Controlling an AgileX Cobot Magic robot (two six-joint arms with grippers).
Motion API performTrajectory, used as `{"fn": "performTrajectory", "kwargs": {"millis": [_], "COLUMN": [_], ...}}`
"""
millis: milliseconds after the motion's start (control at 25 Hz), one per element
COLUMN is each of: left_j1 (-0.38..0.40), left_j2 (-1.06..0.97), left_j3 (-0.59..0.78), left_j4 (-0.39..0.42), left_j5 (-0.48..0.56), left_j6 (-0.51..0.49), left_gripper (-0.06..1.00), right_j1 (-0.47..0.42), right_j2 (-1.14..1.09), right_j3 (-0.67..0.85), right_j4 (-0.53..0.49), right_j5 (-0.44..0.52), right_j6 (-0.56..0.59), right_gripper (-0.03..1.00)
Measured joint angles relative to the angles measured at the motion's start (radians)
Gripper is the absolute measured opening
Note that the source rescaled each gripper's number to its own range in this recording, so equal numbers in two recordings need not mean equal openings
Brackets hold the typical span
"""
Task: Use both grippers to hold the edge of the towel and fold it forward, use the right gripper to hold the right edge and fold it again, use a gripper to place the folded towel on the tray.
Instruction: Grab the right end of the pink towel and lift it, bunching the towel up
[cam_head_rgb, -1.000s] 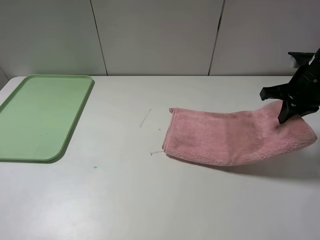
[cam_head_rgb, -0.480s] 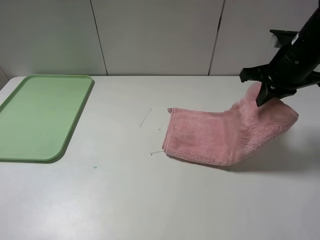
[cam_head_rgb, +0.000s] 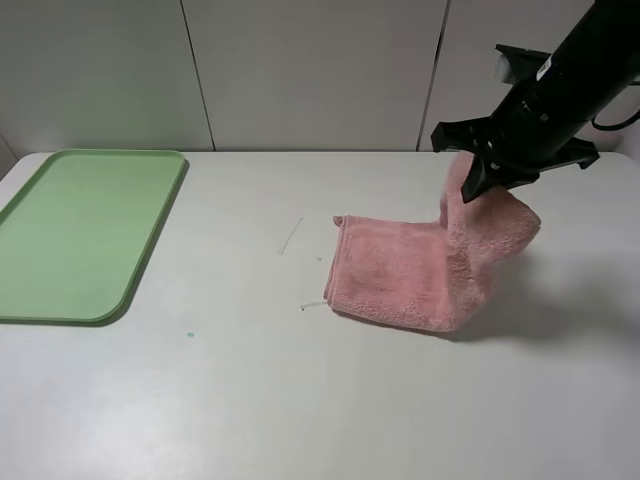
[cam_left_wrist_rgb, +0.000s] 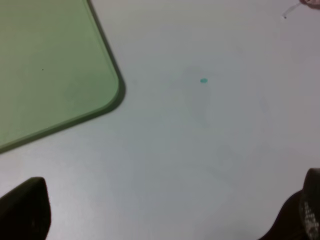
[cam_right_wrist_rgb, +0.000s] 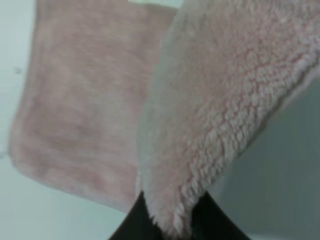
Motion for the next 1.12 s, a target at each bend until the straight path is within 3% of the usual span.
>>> {"fn": "performTrajectory", "kwargs": {"millis": [1120], "left_j1": [0.000], "left_j2": [0.000], "left_j3": [0.000], "left_j4": [0.000], "left_j5": [0.000], "left_j6": [0.000], "left_gripper": [1.00], "right_j1": [0.147], "right_j2": [0.202], "right_j3": [0.000], "right_j4": [0.106], "right_j5": [-0.205], "right_j6": [0.008], "right_gripper": [0.06]}}
